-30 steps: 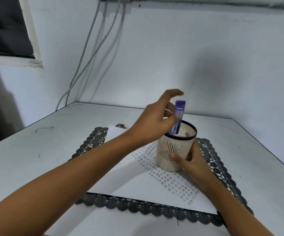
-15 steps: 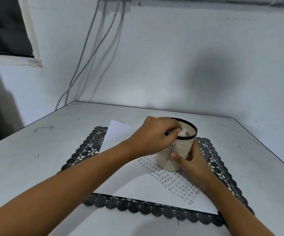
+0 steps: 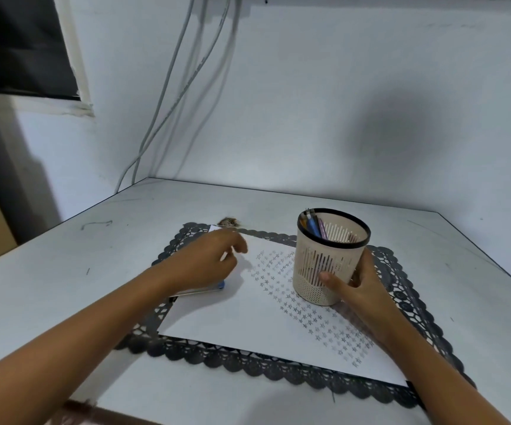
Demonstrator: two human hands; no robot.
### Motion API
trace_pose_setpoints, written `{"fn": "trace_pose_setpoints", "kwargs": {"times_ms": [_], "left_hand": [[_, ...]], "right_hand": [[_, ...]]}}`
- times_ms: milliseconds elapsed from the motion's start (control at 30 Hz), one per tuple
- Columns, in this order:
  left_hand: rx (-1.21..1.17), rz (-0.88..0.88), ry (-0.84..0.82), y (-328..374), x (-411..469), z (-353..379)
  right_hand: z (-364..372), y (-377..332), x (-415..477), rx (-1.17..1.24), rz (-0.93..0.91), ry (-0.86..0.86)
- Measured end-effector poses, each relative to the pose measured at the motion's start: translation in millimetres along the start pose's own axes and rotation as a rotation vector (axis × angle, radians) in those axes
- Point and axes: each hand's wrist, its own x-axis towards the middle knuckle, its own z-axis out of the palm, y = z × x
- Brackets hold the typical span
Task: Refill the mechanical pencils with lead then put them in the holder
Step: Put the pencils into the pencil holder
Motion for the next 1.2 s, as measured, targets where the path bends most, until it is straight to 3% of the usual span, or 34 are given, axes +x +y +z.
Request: {"fn": "trace_pose_setpoints", "kwargs": {"times_ms": [133,500,1000,1200], "left_hand": [[0.13,-0.137,-0.326,-24.9,-14.9,2.6],[0.168,-0.05,-0.41,-24.2,-13.2,-2.7],[0.168,-0.026,-0.391,-24.7,-18.1,-1.6],[0.183,0.067,-0.211,-16.4,-4.5,-17.2]], "right_hand": [[0.2,0.7,0.2,-0.005,0.001,-0.003],[1.1,-0.2,-1.0,-0.009,-0.007,0.006],[-1.0,1.2,0.0,0.044,0.021,-0.024],[-1.3,2.8,0.8,0.041,0.036,-0.02]]}}
